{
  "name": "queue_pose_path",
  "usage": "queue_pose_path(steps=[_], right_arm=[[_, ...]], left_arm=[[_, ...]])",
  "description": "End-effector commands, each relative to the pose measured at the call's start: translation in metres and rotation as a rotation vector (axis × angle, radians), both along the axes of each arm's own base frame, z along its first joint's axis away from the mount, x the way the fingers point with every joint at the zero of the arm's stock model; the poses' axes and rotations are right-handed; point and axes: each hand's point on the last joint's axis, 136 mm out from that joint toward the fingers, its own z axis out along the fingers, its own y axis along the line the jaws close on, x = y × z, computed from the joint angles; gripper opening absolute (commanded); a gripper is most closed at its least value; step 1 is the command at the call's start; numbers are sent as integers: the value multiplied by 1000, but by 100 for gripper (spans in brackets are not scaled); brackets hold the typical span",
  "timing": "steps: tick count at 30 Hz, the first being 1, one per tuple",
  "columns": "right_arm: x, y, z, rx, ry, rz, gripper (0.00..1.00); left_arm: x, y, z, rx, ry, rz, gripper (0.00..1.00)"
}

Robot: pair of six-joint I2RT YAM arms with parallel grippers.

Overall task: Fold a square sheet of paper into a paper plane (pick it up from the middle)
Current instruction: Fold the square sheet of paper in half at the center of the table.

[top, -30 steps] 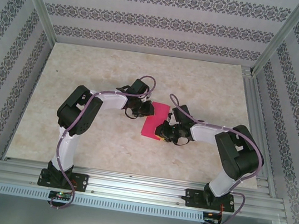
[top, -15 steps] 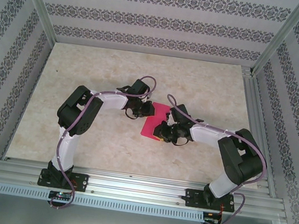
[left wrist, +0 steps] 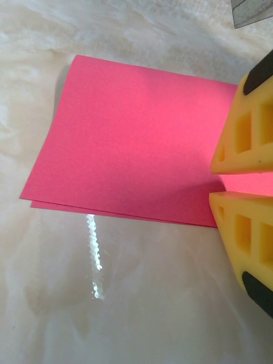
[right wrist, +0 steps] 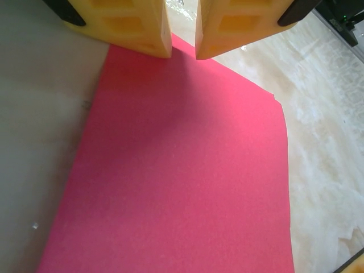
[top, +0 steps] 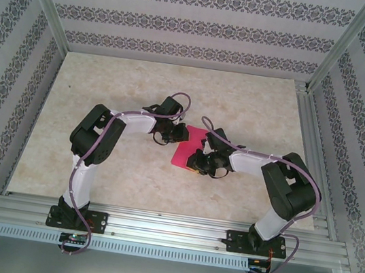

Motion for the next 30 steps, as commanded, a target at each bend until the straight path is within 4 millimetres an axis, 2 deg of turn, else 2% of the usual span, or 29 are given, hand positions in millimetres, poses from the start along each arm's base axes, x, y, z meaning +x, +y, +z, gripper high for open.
queue_pose_path(steps=[1,4,6,11,15,20,22,25,30], right_arm=[[-1,-8,3,-58,-19,-1,21],[22,-10,37,-16,-107,-33,21],[46,-22,54,-18,-172,-94,21],[96,-44,66,-6,-232,-174,19],[123,-45,64,22,-234,-193,17],[147,-31,53,63,-210,-189,13],[151,-25,45,80,-193,-175,12],[154,-28,24,56,-155,-183,12],[152,-26,-1,70,-112,-190,12]], left_arm=[[-18,0,-22,56,65,-35,19],[-17,-1,-17,48,57,-32,20],[-15,-2,-10,40,43,-34,20],[-10,-6,10,13,6,-35,25],[-8,-6,26,-1,-25,-29,28],[-9,-2,37,1,-53,-13,28],[-11,-2,39,-10,-52,-16,27],[-14,-4,38,-27,-46,-24,26],[-21,-10,29,-65,-19,-52,25]])
